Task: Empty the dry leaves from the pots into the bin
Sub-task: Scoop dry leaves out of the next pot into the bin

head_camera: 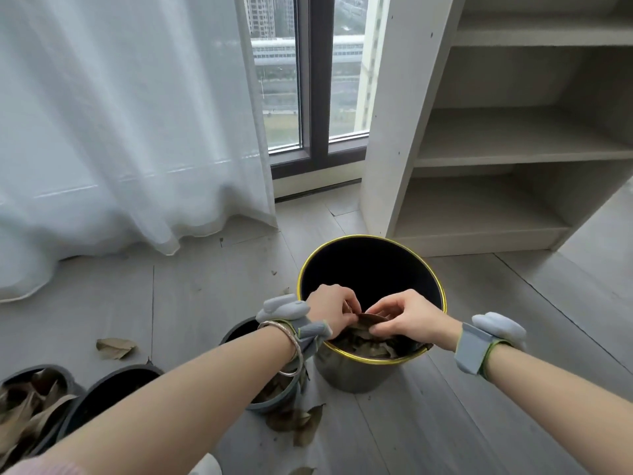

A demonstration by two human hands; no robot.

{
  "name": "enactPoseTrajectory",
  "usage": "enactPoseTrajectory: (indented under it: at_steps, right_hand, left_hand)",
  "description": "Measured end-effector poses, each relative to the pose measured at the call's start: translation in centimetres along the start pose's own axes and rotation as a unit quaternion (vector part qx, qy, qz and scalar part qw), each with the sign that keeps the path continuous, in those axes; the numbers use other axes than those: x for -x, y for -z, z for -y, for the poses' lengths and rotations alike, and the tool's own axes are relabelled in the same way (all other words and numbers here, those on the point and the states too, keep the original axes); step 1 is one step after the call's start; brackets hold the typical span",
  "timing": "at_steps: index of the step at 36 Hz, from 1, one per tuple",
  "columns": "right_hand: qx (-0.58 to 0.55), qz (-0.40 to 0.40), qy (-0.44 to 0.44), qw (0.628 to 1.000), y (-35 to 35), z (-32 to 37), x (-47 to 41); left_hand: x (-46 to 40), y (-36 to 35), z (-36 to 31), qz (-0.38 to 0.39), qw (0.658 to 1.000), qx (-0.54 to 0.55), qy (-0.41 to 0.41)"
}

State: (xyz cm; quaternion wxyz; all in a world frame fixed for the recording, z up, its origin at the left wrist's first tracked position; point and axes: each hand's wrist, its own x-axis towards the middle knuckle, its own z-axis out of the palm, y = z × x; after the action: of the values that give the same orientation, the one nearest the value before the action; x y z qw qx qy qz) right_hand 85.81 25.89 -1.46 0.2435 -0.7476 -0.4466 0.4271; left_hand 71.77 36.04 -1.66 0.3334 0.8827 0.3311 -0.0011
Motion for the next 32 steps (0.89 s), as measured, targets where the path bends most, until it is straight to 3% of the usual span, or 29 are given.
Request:
enactPoseTrajectory:
  at_steps: [8, 12, 15, 19, 21, 27, 32]
  right_hand:
    - [0.056, -0.032, 0.000, 0.998, -0.4, -1.0, -1.0]
    - [0.043, -0.122, 0.073, 0.989, -1.6, 0.4, -1.1]
    - [0.030, -0.147, 0.152, 0.977, -3.9, 3.1, -0.8]
    - [0.062, -0.069, 0.233, 0.968, -8.6, 6.5, -0.9]
    - [0.127, -0.019, 0.230, 0.965, -11.4, 7.3, -1.5]
    - [0.386, 0.126, 0.035, 0.913, -18.1, 6.7, -6.1]
    - [0.463, 0.140, -0.029, 0.875, -20.8, 5.3, -9.4]
  left_hand:
    - [1.2, 1.4, 2.8, -0.017, 0.999, 0.024, -0.036]
    - [2.8, 2.8, 5.2, -0.104, 0.992, 0.063, -0.044]
    - [3.8, 3.3, 8.1, -0.139, 0.989, 0.048, 0.003]
    - [4.9, 2.3, 12.5, -0.045, 0.993, -0.045, 0.104]
    - [5.2, 1.3, 13.9, 0.029, 0.984, -0.109, 0.136]
    - [4.7, -1.7, 15.5, 0.167, 0.949, -0.219, 0.151]
    - [3.3, -4.0, 16.5, 0.204, 0.932, -0.247, 0.167]
